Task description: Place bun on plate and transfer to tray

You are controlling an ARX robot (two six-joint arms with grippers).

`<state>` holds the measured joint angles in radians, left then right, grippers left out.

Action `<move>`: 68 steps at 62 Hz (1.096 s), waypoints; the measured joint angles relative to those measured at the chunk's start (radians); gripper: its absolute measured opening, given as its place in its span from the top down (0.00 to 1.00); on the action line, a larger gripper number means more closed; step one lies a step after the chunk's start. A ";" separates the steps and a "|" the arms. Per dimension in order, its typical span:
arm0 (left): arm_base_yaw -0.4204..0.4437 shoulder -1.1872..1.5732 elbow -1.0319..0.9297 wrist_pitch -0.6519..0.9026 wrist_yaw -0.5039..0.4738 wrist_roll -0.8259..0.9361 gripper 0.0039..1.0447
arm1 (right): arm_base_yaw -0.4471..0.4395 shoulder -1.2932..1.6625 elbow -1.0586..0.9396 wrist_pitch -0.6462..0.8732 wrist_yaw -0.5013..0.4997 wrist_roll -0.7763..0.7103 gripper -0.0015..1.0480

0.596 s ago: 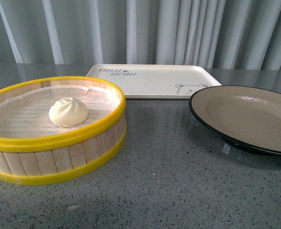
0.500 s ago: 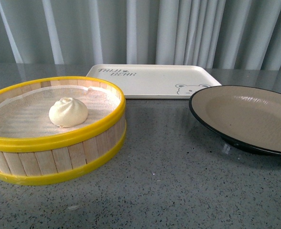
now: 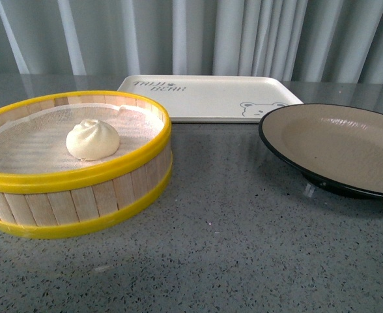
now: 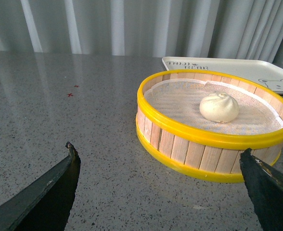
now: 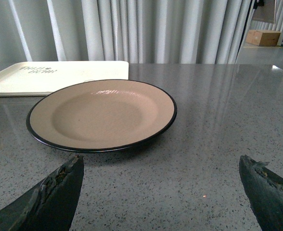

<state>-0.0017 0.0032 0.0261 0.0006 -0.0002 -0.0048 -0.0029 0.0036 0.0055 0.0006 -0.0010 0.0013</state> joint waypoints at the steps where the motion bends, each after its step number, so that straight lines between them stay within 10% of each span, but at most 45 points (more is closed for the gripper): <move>1: 0.000 0.000 0.000 0.000 0.000 0.000 0.06 | 0.000 0.000 0.000 0.000 0.000 0.000 0.08; 42: 0.000 0.000 0.000 0.000 0.000 0.000 0.06 | 0.000 0.000 0.000 0.000 0.000 0.000 0.08; 51: -0.126 0.314 0.166 -0.367 -0.402 -0.317 0.06 | 0.000 0.000 0.000 0.000 0.000 0.000 0.08; 68: -0.187 0.344 0.211 -0.251 -0.466 -0.450 0.06 | 0.000 0.000 0.000 0.000 0.000 0.000 0.08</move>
<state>-0.1883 0.3470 0.2371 -0.2508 -0.4664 -0.4549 -0.0029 0.0036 0.0055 0.0006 -0.0010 0.0013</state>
